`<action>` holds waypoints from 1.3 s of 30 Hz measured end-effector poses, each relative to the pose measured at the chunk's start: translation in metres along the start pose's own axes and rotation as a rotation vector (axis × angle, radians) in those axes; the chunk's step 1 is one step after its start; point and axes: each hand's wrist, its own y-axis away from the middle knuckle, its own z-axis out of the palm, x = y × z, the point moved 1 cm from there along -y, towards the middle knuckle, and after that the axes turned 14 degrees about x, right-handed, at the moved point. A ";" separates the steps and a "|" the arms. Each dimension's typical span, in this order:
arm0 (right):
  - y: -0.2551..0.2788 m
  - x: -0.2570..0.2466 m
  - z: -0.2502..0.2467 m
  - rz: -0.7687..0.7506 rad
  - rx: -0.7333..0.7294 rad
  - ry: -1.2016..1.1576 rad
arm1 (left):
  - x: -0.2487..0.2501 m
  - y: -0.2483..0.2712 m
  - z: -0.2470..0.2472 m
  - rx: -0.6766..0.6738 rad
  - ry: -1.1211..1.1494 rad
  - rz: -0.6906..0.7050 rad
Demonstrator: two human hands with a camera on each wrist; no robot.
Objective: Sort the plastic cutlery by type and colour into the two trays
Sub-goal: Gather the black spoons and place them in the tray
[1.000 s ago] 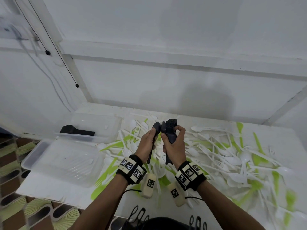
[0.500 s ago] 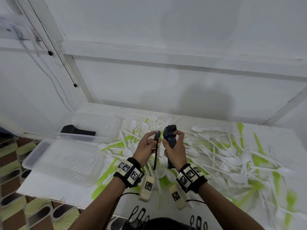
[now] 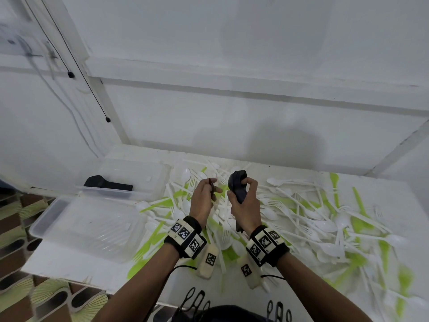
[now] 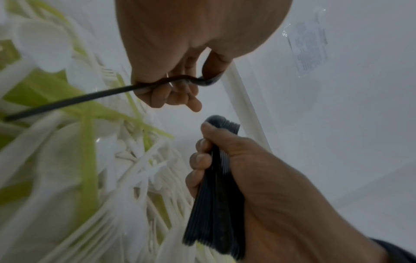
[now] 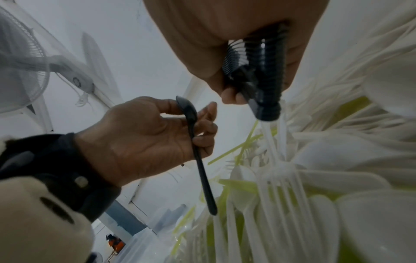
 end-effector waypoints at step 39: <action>0.007 -0.017 0.003 0.310 -0.314 -0.287 | 0.003 0.001 -0.020 -0.290 0.134 0.130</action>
